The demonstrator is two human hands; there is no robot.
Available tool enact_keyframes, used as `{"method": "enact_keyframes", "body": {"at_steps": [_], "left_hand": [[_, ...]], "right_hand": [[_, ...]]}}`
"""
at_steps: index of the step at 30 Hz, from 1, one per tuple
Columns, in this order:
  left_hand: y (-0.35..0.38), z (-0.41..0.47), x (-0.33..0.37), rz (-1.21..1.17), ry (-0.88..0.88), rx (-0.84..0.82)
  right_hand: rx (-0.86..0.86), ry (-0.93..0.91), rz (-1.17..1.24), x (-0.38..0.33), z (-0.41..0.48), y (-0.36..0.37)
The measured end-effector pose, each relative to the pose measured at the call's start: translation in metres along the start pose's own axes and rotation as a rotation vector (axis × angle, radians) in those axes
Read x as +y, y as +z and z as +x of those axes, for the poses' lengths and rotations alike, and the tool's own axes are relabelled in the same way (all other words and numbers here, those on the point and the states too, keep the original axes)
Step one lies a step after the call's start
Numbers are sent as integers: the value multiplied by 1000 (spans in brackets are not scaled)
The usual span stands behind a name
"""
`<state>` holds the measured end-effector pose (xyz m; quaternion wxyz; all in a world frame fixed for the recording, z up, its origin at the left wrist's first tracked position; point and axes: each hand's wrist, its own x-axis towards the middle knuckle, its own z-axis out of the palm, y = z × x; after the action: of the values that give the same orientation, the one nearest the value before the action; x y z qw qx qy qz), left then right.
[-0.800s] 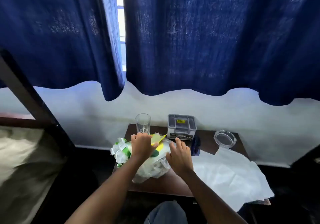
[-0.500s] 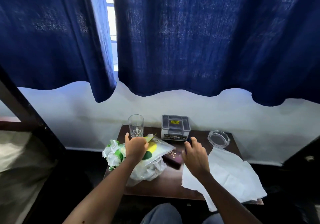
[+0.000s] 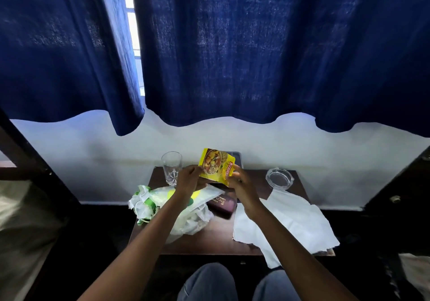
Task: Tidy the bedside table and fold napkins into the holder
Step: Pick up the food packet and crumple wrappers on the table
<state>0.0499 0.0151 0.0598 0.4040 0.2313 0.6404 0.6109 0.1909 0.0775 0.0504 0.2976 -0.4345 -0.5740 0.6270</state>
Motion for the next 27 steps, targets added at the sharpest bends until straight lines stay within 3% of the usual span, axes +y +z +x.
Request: {"method": "enact_keyframes", "body": {"at_steps": [3,11,14,18,20,24,27], "left_hand": [[15,-5,-10,126,71,-88],[60,-20,-22,688,286,-127],[75,-26,-24,585,221,-129],[104,-34,-32,302,108,-322],[123,-40,-38,394,176,-349],[158,-56,-63,629,475,-377],[186,-69,-89,892,516,-507]], "right_hand": [[-51,9,59,-5,-4,0],[-81,124,203,0,-25,-36],[45,61,193,7,-31,-55],[213,78,258,15,-42,-74],[338,107,282,22,-45,-87],[608,98,370,38,-43,-121],[810,135,483,53,-42,-157]]}}
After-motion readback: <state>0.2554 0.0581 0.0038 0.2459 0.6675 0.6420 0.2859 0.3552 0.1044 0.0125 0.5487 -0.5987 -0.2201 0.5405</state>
